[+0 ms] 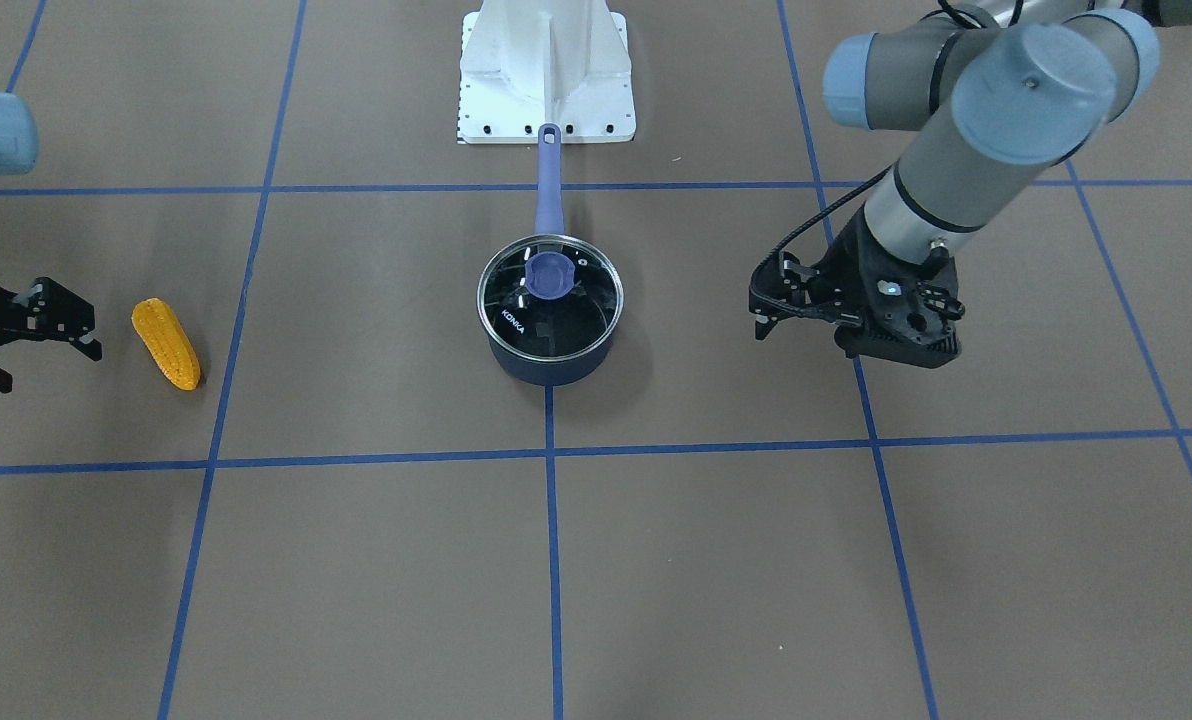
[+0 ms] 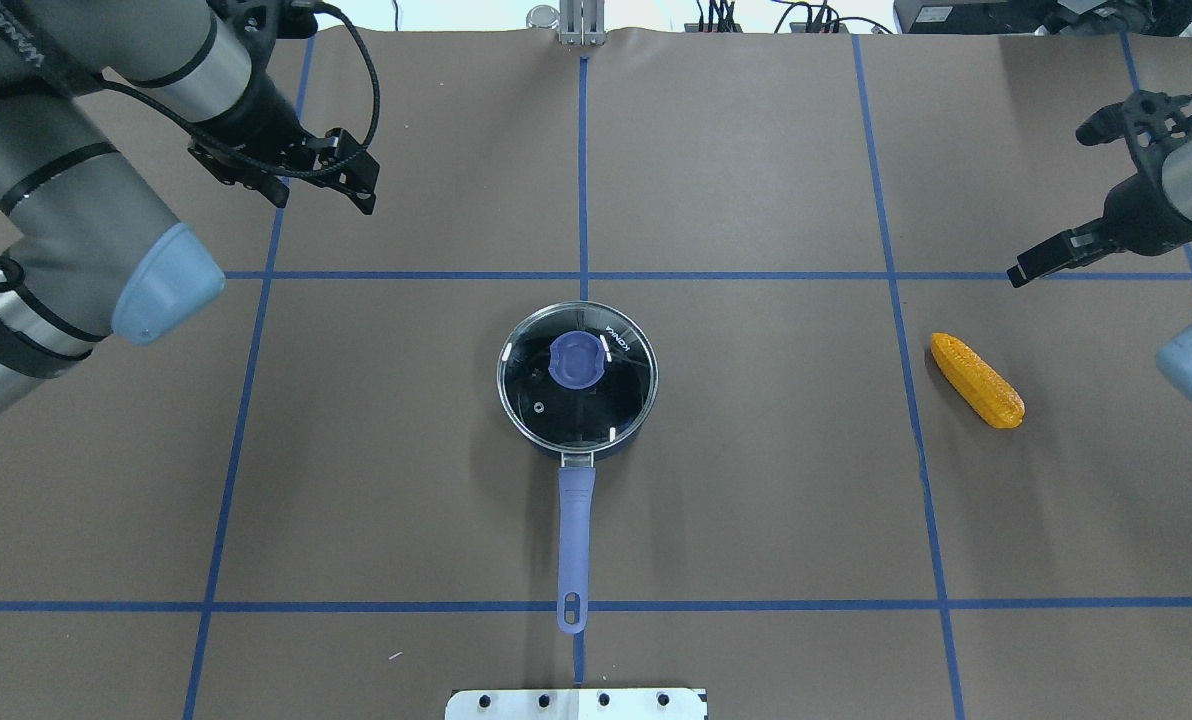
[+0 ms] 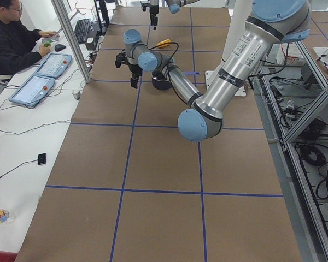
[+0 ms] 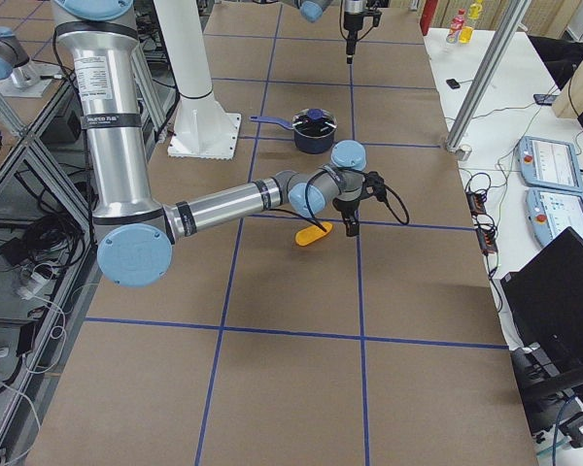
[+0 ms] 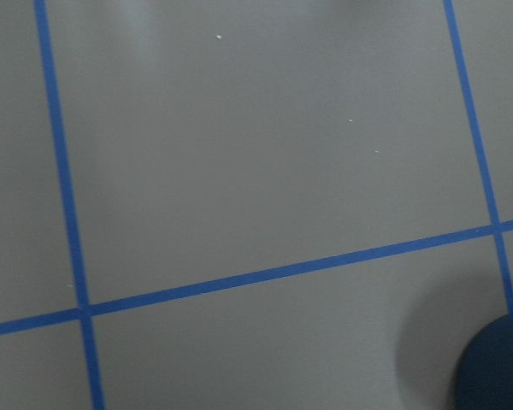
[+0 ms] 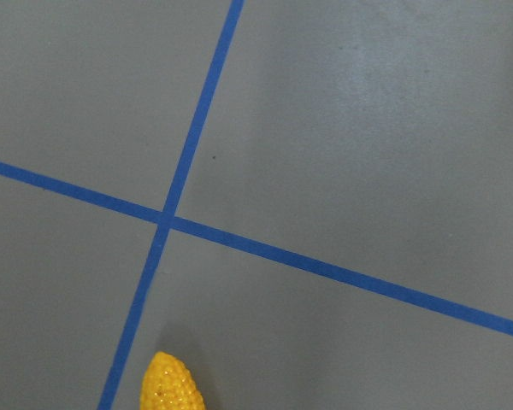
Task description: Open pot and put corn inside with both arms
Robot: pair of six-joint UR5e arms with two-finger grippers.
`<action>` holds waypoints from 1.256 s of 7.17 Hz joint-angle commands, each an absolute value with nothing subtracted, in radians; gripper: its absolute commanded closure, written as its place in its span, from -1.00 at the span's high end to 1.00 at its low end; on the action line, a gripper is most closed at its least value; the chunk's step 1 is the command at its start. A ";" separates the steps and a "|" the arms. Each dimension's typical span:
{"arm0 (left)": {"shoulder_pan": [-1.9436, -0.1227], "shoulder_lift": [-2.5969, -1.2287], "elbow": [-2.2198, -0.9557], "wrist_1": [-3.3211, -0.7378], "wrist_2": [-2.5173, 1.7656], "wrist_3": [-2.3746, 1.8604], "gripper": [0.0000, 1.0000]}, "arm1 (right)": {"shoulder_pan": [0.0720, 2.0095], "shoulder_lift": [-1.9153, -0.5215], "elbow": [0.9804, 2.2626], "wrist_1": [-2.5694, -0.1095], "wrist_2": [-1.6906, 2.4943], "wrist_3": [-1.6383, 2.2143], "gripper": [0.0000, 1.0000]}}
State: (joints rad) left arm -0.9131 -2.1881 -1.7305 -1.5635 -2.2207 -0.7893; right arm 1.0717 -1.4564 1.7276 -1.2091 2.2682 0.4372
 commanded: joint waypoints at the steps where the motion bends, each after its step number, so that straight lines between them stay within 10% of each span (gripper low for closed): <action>1: -0.836 -2.261 -1.726 -1.519 -2.165 -0.819 1.00 | 0.981 -1.460 1.729 -1.200 2.223 0.445 1.00; 9: -0.698 -2.381 -1.724 -1.399 -2.074 -0.899 1.00 | 0.875 -1.516 1.723 -1.201 2.177 0.336 0.87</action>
